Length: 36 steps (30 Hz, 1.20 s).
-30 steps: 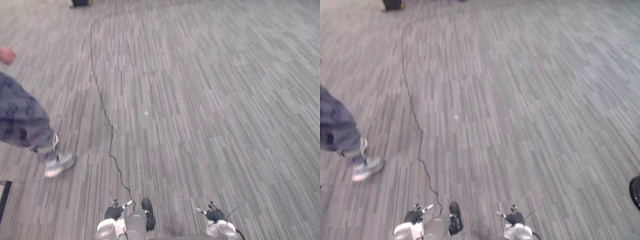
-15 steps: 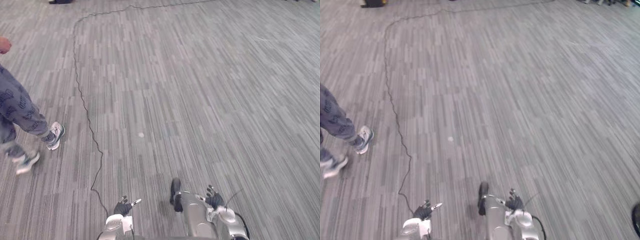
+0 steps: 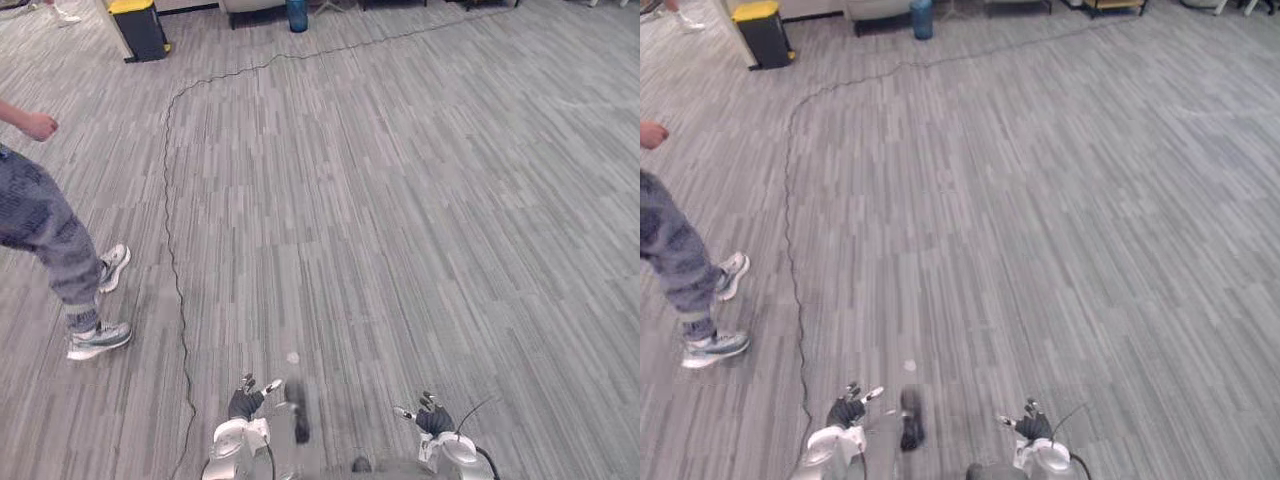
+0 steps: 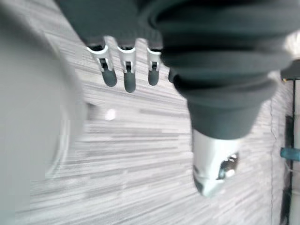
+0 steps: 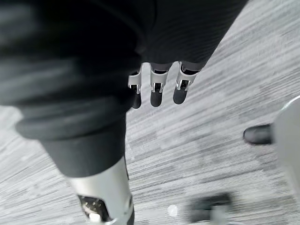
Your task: Pick up cushions and gather them together orderly.
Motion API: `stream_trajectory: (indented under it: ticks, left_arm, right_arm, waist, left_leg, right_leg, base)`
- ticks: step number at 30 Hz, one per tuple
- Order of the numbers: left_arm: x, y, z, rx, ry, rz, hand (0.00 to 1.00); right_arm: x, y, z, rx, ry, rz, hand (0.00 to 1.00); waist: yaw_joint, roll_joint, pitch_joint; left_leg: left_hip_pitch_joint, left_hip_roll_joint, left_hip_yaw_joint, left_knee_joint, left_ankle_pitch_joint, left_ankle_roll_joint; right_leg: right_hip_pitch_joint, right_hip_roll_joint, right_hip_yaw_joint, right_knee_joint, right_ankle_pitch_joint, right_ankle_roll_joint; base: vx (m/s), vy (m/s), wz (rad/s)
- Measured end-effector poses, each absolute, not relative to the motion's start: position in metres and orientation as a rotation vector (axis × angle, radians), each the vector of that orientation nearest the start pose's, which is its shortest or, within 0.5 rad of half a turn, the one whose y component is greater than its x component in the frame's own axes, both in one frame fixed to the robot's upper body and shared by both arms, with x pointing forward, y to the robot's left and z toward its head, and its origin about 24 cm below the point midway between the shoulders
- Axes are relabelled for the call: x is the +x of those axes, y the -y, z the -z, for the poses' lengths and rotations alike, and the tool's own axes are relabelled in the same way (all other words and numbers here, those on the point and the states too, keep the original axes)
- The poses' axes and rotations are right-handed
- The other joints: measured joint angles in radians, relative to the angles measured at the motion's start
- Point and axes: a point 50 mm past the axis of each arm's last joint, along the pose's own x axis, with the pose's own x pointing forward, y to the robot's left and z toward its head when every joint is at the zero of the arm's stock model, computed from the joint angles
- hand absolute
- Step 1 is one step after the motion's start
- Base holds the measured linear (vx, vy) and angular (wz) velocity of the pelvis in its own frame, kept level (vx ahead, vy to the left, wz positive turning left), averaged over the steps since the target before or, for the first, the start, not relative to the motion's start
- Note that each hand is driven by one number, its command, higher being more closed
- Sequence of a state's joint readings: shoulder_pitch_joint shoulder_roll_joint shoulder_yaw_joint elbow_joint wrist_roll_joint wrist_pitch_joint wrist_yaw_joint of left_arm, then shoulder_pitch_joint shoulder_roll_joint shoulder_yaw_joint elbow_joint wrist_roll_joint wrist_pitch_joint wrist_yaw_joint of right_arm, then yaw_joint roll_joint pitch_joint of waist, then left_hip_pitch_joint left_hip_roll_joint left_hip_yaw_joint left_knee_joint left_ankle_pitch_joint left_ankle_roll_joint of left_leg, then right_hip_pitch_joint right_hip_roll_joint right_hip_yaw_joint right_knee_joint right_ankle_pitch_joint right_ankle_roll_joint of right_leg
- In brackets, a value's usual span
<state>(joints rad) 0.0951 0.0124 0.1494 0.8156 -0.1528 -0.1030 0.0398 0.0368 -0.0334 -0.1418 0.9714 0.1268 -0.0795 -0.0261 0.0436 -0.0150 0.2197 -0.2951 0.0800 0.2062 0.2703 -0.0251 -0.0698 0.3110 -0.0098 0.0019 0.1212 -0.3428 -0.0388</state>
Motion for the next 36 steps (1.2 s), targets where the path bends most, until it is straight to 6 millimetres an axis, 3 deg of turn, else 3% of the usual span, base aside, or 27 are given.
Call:
stream_trajectory:
  ticks: [1, 2, 3, 4, 5, 7, 9, 11, 12, 13, 14, 15, 16, 17, 18, 19, 20, 22, 23, 25, 26, 29, 31, 32, 33, 35, 36]
  left_arm:
    - [0.138, -0.197, 0.133, -0.145, -0.799, -0.307, 0.0]
    - [0.137, -0.198, 0.134, -0.143, -0.808, -0.312, 0.0]
    - [0.136, -0.206, 0.134, -0.125, -0.814, -0.321, 0.0]
    - [0.137, -0.213, 0.134, -0.1, -0.817, -0.323, 0.0]
    - [0.135, -0.212, 0.136, -0.092, -0.841, -0.32, 0.0]
    - [0.131, -0.207, 0.14, -0.084, -0.866, -0.304, 0.0]
    - [0.126, -0.198, 0.144, -0.073, -0.896, -0.261, 0.0]
    - [0.134, -0.188, 0.144, -0.075, -0.893, -0.222, 0.0]
    - [0.136, -0.186, 0.144, -0.079, -0.892, -0.218, 0.0]
    - [0.137, -0.182, 0.144, -0.085, -0.891, -0.211, 0.0]
    - [0.136, -0.182, 0.144, -0.087, -0.892, -0.211, 0.0]
    - [0.131, -0.181, 0.146, -0.088, -0.905, -0.213, 0.0]
    - [0.128, -0.182, 0.147, -0.083, -0.917, -0.213, 0.0]
    - [0.128, -0.177, 0.149, -0.095, -0.931, -0.211, 0.0]
    - [0.13, -0.171, 0.149, -0.089, -0.932, -0.189, 0.0]
    - [0.135, -0.17, 0.148, -0.084, -0.922, -0.187, 0.0]
    - [0.135, -0.171, 0.148, -0.088, -0.921, -0.196, 0.0]
    - [0.139, -0.173, 0.144, -0.11, -0.895, -0.229, 0.0]
    - [0.141, -0.173, 0.142, -0.106, -0.878, -0.227, 0.0]
    - [0.146, -0.176, 0.138, -0.099, -0.842, -0.226, 0.0]
    - [0.152, -0.173, 0.133, -0.109, -0.798, -0.225, 0.0]
    - [0.157, -0.168, 0.129, -0.123, -0.76, -0.222, 0.0]
    - [0.157, -0.166, 0.129, -0.129, -0.76, -0.22, 0.0]
    - [0.157, -0.167, 0.129, -0.126, -0.758, -0.222, 0.0]
    - [0.157, -0.172, 0.129, -0.11, -0.76, -0.224, 0.0]
    - [0.155, -0.175, 0.13, -0.099, -0.766, -0.223, 0.0]
    - [0.156, -0.178, 0.131, -0.077, -0.775, -0.212, 0.0]
  right_arm:
    - [0.123, 0.18, 0.15, 0.152, -0.937, 0.253, 0.0]
    - [0.122, 0.178, 0.151, 0.157, -0.941, 0.252, 0.0]
    - [0.124, 0.171, 0.151, 0.175, -0.94, 0.241, 0.0]
    - [0.127, 0.169, 0.151, 0.177, -0.938, 0.23, 0.0]
    - [0.126, 0.172, 0.152, 0.167, -0.945, 0.233, 0.0]
    - [0.128, 0.178, 0.15, 0.15, -0.932, 0.235, 0.0]
    - [0.135, 0.184, 0.145, 0.135, -0.893, 0.24, 0.0]
    - [0.142, 0.187, 0.142, 0.127, -0.861, 0.238, 0.0]
    - [0.145, 0.188, 0.14, 0.124, -0.85, 0.235, 0.0]
    - [0.152, 0.188, 0.137, 0.121, -0.829, 0.228, 0.0]
    - [0.152, 0.188, 0.136, 0.122, -0.826, 0.227, 0.0]
    - [0.149, 0.188, 0.138, 0.121, -0.833, 0.225, 0.0]
    - [0.146, 0.188, 0.139, 0.126, -0.84, 0.226, 0.0]
    - [0.152, 0.194, 0.135, 0.122, -0.818, 0.234, 0.0]
    - [0.158, 0.199, 0.131, 0.103, -0.797, 0.232, 0.0]
    - [0.159, 0.199, 0.131, 0.097, -0.793, 0.225, 0.0]
    - [0.159, 0.196, 0.131, 0.103, -0.794, 0.219, 0.0]
    - [0.156, 0.189, 0.133, 0.123, -0.814, 0.22, 0.0]
    - [0.155, 0.186, 0.134, 0.131, -0.814, 0.215, 0.0]
    - [0.15, 0.178, 0.137, 0.135, -0.833, 0.191, 0.0]
    - [0.152, 0.177, 0.135, 0.135, -0.826, 0.187, 0.0]
    - [0.15, 0.177, 0.136, 0.134, -0.83, 0.188, 0.0]
    - [0.15, 0.176, 0.136, 0.13, -0.832, 0.185, 0.0]
    - [0.147, 0.174, 0.138, 0.131, -0.842, 0.183, 0.0]
    - [0.142, 0.165, 0.14, 0.15, -0.851, 0.173, 0.0]
    - [0.138, 0.16, 0.141, 0.165, -0.858, 0.17, 0.0]
    - [0.142, 0.157, 0.14, 0.169, -0.853, 0.161, 0.0]
  waist:
    - [-0.003, -0.044, -0.039]
    - [-0.006, -0.054, -0.039]
    - [-0.006, -0.083, -0.034]
    - [-0.017, -0.104, -0.014]
    - [-0.024, -0.095, 0.001]
    - [-0.028, -0.07, 0.006]
    - [-0.056, -0.039, 0.005]
    - [-0.071, -0.024, 0.013]
    - [-0.073, -0.02, 0.015]
    - [-0.087, -0.01, 0.021]
    - [-0.091, -0.009, 0.022]
    - [-0.094, -0.015, 0.018]
    - [-0.098, -0.028, 0.011]
    - [-0.107, 0.012, 0.012]
    - [-0.107, 0.053, 0.013]
    - [-0.107, 0.063, 0.015]
    - [-0.103, 0.072, 0.018]
    - [-0.09, 0.054, 0.04]
    - [-0.087, 0.04, 0.047]
    - [-0.076, 0.006, 0.045]
    - [-0.056, 0.007, 0.045]
    - [-0.037, 0.018, 0.047]
    - [-0.034, 0.037, 0.04]
    - [-0.015, 0.034, 0.028]
    - [-0.019, -0.011, -0.001]
    - [-0.016, -0.043, -0.014]
    - [-0.016, -0.06, -0.007]
  left_leg:
    - [0.004, -0.032, 0.002, 0.05, 0.007, 0.03]
    - [0.008, -0.035, 0.004, 0.069, -0.003, 0.053]
    - [0.054, -0.044, 0.044, 0.084, -0.051, 0.06]
    - [0.133, -0.055, 0.074, 0.082, -0.109, 0.07]
    - [0.228, -0.058, 0.09, 0.065, -0.167, 0.076]
    - [0.345, -0.041, 0.117, 0.006, -0.2, 0.065]
    - [0.475, -0.016, 0.156, -0.094, -0.202, 0.047]
    - [0.572, 0.001, 0.21, -0.157, -0.201, 0.045]
    - [0.592, 0.006, 0.223, -0.168, -0.201, 0.045]
    - [0.644, 0.011, 0.246, -0.198, -0.201, 0.038]
    - [0.661, 0.01, 0.255, -0.204, -0.202, 0.02]
    - [0.712, 0.002, 0.262, -0.205, -0.212, -0.038]
    - [0.746, -0.012, 0.258, -0.199, -0.22, -0.061]
    - [0.772, 0.022, 0.252, -0.147, -0.231, -0.084]
    - [0.728, 0.09, 0.24, 0.012, -0.207, -0.122]
    - [0.654, 0.141, 0.211, 0.208, -0.123, -0.124]
    - [0.565, 0.199, 0.178, 0.436, -0.021, -0.087]
    - [0.408, 0.259, 0.156, 0.803, -0.13, -0.08]
    - [0.373, 0.254, 0.151, 0.818, -0.16, -0.07]
    - [0.248, 0.2, 0.137, 0.708, -0.214, -0.032]
    - [0.138, 0.168, 0.125, 0.577, -0.23, -0.006]
    - [0.046, 0.077, 0.038, 0.241, -0.192, -0.005]
    - [0.008, 0.028, -0.026, -0.018, -0.098, -0.018]
    - [0.016, 0.019, -0.038, -0.026, 0.058, -0.004]
    - [0.022, 0.0, -0.018, 0.032, 0.037, 0.033]
    - [0.048, -0.003, 0.04, 0.083, -0.032, 0.045]
    - [0.119, -0.008, 0.08, 0.092, -0.098, 0.048]
  right_leg:
    - [-0.072, -0.04, 0.018, 0.195, -0.041, 0.046]
    - [-0.112, -0.046, 0.022, 0.295, -0.039, 0.048]
    - [-0.209, -0.082, 0.018, 0.543, 0.015, 0.115]
    - [-0.304, -0.15, -0.027, 0.8, 0.122, 0.185]
    - [-0.355, -0.213, -0.124, 0.929, 0.106, 0.099]
    - [-0.402, -0.225, -0.197, 0.956, 0.071, 0.048]
    - [-0.49, -0.209, -0.314, 0.88, 0.026, 0.04]
    - [-0.607, -0.184, -0.436, 0.645, 0.025, 0.02]
    - [-0.632, -0.171, -0.465, 0.549, 0.051, 0.002]
    - [-0.66, -0.135, -0.552, 0.307, 0.166, -0.019]
    - [-0.661, -0.123, -0.575, 0.235, 0.208, -0.025]
    - [-0.656, -0.093, -0.606, 0.094, 0.31, -0.074]
    - [-0.658, -0.092, -0.594, 0.078, 0.355, -0.142]
    - [-0.67, -0.074, -0.578, 0.175, 0.396, -0.234]
    - [-0.662, -0.046, -0.575, 0.227, 0.327, -0.222]
    - [-0.636, -0.019, -0.559, 0.235, 0.285, -0.213]
    - [-0.585, 0.023, -0.53, 0.211, 0.265, -0.206]
    - [-0.397, 0.098, -0.423, 0.127, 0.221, -0.203]
    - [-0.342, 0.101, -0.4, 0.096, 0.21, -0.202]
    - [-0.217, 0.106, -0.309, 0.011, 0.19, -0.164]
    - [-0.149, 0.111, -0.23, -0.028, 0.177, -0.14]
    - [-0.072, 0.1, -0.121, -0.077, 0.15, -0.099]
    - [-0.005, 0.096, -0.044, -0.117, 0.116, -0.066]
    - [0.042, 0.077, 0.046, -0.089, 0.05, -0.038]
    - [0.013, 0.027, 0.087, 0.022, 0.017, -0.007]
    - [-0.079, -0.002, 0.085, 0.257, 0.006, 0.025]
    - [-0.18, -0.029, 0.057, 0.532, 0.069, 0.128]
  base:
    - [0.75, 0.2, -0.81]
    - [0.75, 0.171, -0.66]
    - [0.71, 0.197, -0.61]
    - [0.83, 0.227, -0.78]
    - [0.66, 0.18, -0.68]
    - [0.54, 0.147, -0.67]
    - [0.64, 0.138, -0.47]
    - [0.65, 0.06, -0.34]
    - [0.82, 0.01, -0.33]
    - [0.56, -0.003, -0.19]
    - [0.88, -0.041, -0.23]
    - [0.63, -0.062, -0.21]
    - [0.81, -0.082, -0.32]
    - [0.66, -0.092, -0.44]
    - [0.77, -0.146, -0.53]
    - [0.9, -0.192, -0.66]
    - [0.73, -0.168, -0.86]
    - [0.76, -0.127, -1.2]
    - [0.76, -0.11, -1.1]
    - [0.54, -0.051, -1.23]
    - [0.52, -0.004, -1.31]
    - [0.54, 0.108, -1.29]
    - [0.7, 0.332, -1.34]
    - [1.1, 0.486, -1.69]
    - [0.87, 0.363, -1.44]
    - [0.82, 0.306, -0.76]
    - [0.84, 0.332, -0.76]
